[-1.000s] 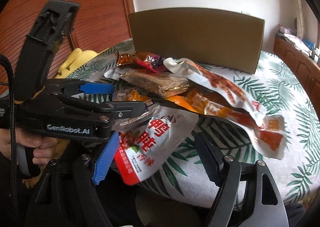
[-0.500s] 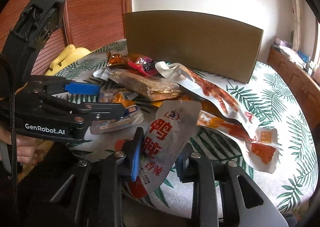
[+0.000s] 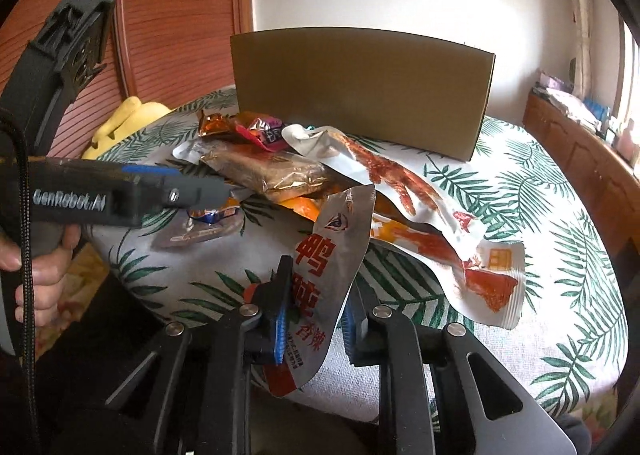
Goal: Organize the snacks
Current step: 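Close the left tool on the silver-orange pouch while the right tool grips the red-white duck packet, then carry the silver-orange pouch in the left tool and the duck packet in the right tool over the box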
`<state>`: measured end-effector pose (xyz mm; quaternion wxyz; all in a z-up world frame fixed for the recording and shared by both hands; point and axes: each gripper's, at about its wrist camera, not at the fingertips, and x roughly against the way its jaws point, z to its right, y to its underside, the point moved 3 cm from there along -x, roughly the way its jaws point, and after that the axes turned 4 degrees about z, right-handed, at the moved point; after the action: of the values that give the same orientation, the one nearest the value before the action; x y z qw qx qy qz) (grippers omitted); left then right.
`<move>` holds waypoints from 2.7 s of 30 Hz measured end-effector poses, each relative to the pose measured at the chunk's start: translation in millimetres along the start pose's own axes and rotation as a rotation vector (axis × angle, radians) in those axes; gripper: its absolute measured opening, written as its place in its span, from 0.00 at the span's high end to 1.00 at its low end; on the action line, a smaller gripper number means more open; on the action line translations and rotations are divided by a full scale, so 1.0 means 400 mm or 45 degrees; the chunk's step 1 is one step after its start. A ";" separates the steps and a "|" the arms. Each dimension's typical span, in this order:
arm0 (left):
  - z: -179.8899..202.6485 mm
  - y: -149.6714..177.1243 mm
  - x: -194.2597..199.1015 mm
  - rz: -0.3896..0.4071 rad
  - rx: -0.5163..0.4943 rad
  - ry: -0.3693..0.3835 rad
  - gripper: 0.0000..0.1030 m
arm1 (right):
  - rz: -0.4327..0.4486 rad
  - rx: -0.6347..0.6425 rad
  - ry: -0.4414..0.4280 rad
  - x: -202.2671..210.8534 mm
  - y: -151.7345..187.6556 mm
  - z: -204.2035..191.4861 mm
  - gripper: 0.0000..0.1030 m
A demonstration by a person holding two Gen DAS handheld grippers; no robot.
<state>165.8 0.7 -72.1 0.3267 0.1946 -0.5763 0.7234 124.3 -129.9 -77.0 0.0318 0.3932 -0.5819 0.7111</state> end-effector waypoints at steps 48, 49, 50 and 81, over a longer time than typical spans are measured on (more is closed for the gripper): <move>0.043 0.034 0.112 0.088 -0.161 -0.025 0.61 | 0.025 0.026 0.020 0.025 0.000 -0.004 0.82; 0.044 0.030 0.118 0.096 -0.162 -0.021 0.61 | 0.029 0.026 0.020 0.028 -0.002 -0.004 0.82; 0.046 0.028 0.124 0.104 -0.164 -0.018 0.61 | 0.036 0.028 0.020 0.032 -0.005 -0.005 0.82; 0.061 -0.315 0.089 0.339 -0.206 0.044 0.60 | 0.262 0.055 0.007 0.056 -0.311 0.146 0.82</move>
<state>225.9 1.7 46.9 0.2523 0.0770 -0.6478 0.7147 202.0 -149.1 37.3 -0.0483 0.3302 -0.6037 0.7240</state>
